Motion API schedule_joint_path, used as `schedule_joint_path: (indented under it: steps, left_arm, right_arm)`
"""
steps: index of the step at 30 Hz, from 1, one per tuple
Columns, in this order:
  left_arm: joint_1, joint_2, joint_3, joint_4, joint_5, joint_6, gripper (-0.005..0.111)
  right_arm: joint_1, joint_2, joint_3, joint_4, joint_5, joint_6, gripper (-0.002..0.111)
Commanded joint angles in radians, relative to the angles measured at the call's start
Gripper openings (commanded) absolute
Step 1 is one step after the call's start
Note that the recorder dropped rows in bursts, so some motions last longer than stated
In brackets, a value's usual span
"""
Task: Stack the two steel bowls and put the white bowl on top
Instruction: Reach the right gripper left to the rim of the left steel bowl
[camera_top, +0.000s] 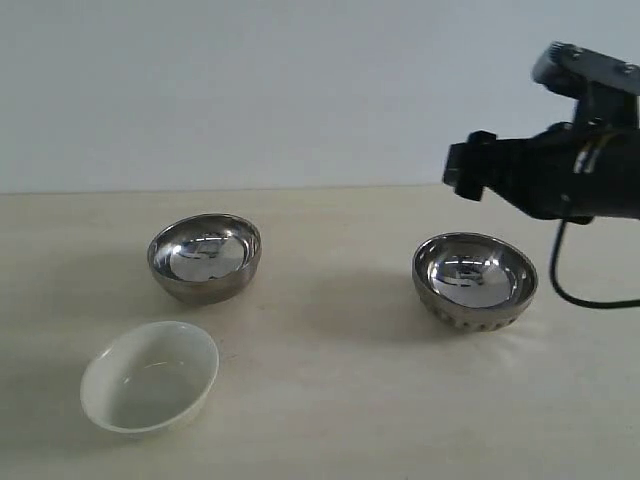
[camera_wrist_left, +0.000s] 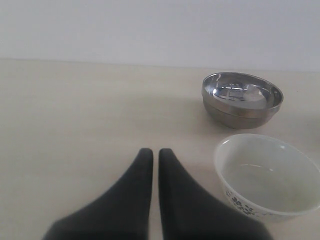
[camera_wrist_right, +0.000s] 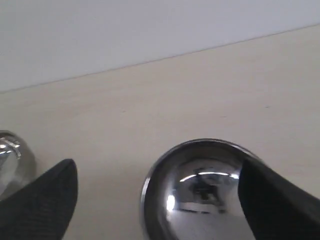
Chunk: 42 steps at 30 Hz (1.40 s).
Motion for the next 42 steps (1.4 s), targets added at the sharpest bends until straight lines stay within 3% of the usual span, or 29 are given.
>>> schedule_joint_path:
  steps: [1, 8, 13, 19, 30, 39, 42]
  left_arm:
    - [-0.005, -0.003, 0.003, 0.000, -0.008, -0.005, 0.004]
    - [-0.005, -0.003, 0.003, 0.000, -0.008, -0.005, 0.004]
    - [-0.005, -0.003, 0.003, 0.000, -0.008, -0.005, 0.004]
    - [-0.005, -0.003, 0.003, 0.000, -0.008, -0.005, 0.004]
    - [-0.005, -0.003, 0.003, 0.000, -0.008, -0.005, 0.004]
    - [-0.005, -0.003, 0.003, 0.000, -0.008, -0.005, 0.004]
    - [-0.005, -0.003, 0.003, 0.000, -0.008, -0.005, 0.004]
  right_arm:
    - [0.113, 0.116, -0.136, 0.002, 0.091, 0.021, 0.078]
    - [0.322, 0.392, -0.399, 0.006, 0.122, 0.060, 0.078]
    - [0.383, 0.575, -0.578, 0.010, 0.139, 0.100, 0.078]
    - [0.396, 0.699, -0.675, 0.010, 0.137, 0.162, 0.078]
    - [0.396, 0.768, -0.681, 0.010, -0.030, 0.267, 0.078]
    - [0.396, 0.830, -0.688, 0.010, -0.037, 0.302, 0.078]
    - [0.396, 0.830, -0.688, 0.010, -0.048, 0.306, 0.072]
